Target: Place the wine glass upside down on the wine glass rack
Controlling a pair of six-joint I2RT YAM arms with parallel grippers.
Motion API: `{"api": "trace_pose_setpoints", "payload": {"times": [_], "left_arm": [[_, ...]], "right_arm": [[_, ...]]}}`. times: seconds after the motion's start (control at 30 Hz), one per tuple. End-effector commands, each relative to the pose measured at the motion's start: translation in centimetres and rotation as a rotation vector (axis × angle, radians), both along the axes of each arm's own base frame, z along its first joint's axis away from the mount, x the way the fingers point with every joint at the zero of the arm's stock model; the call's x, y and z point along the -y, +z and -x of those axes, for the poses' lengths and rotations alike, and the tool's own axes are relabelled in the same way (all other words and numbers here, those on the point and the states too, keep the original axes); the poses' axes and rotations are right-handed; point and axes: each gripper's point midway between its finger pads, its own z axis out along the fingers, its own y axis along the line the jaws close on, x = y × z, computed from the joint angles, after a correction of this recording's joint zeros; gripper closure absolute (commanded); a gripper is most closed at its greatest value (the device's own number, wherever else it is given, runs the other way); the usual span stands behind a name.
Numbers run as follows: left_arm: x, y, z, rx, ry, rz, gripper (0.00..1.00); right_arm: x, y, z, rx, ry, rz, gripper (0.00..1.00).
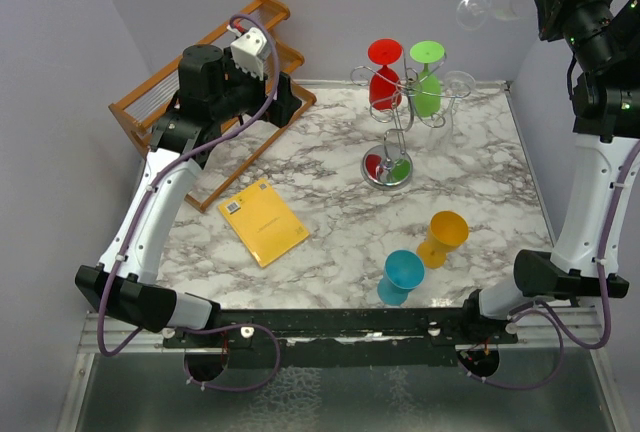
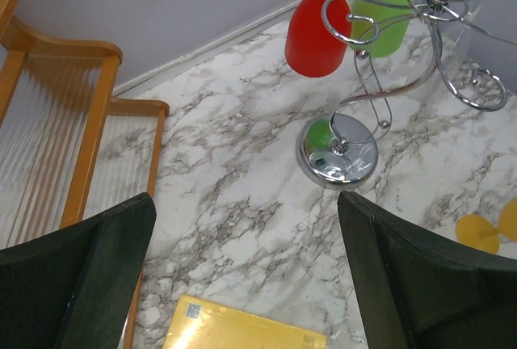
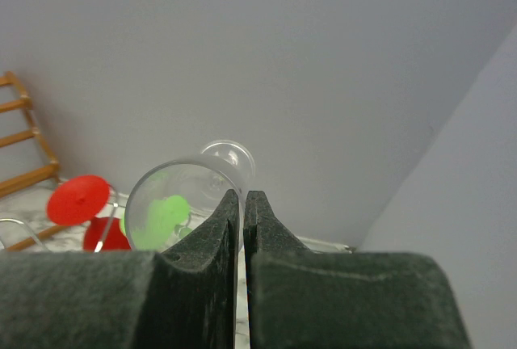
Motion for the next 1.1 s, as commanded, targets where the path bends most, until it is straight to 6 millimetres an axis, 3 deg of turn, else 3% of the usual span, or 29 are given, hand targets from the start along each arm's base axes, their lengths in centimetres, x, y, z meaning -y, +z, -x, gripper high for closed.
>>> {"api": "trace_pose_setpoints", "payload": {"times": [0.0, 0.3, 0.43, 0.57, 0.77, 0.93, 1.07], "left_arm": [[0.1, 3.4, -1.0, 0.065, 0.032, 0.085, 0.02], [4.6, 7.8, -0.3, 0.011, -0.168, 0.352, 0.09], [5.6, 8.6, -0.3, -0.024, -0.211, 0.43, 0.1], [6.4, 8.3, -0.6, -0.07, -0.241, 0.481, 0.11], [7.3, 7.3, -0.9, -0.122, -0.275, 0.519, 0.21], [7.7, 6.5, -1.2, -0.15, -0.273, 0.525, 0.34], [7.4, 5.4, -1.9, -0.175, -0.218, 0.523, 0.39]], "right_arm": [[-4.8, 3.6, 2.5, 0.097, 0.24, -0.06, 0.99], [-11.2, 2.1, 3.9, 0.032, 0.503, -0.119, 0.99], [-13.6, 1.6, 4.6, 0.008, 0.598, -0.139, 0.99], [-15.8, 0.7, 4.9, -0.021, 0.674, -0.146, 0.99], [-17.8, -0.9, 4.8, -0.06, 0.735, -0.139, 0.99], [-18.5, -1.7, 4.8, -0.079, 0.764, -0.14, 0.99], [-18.8, -2.1, 4.9, -0.092, 0.783, -0.146, 0.99]]}}
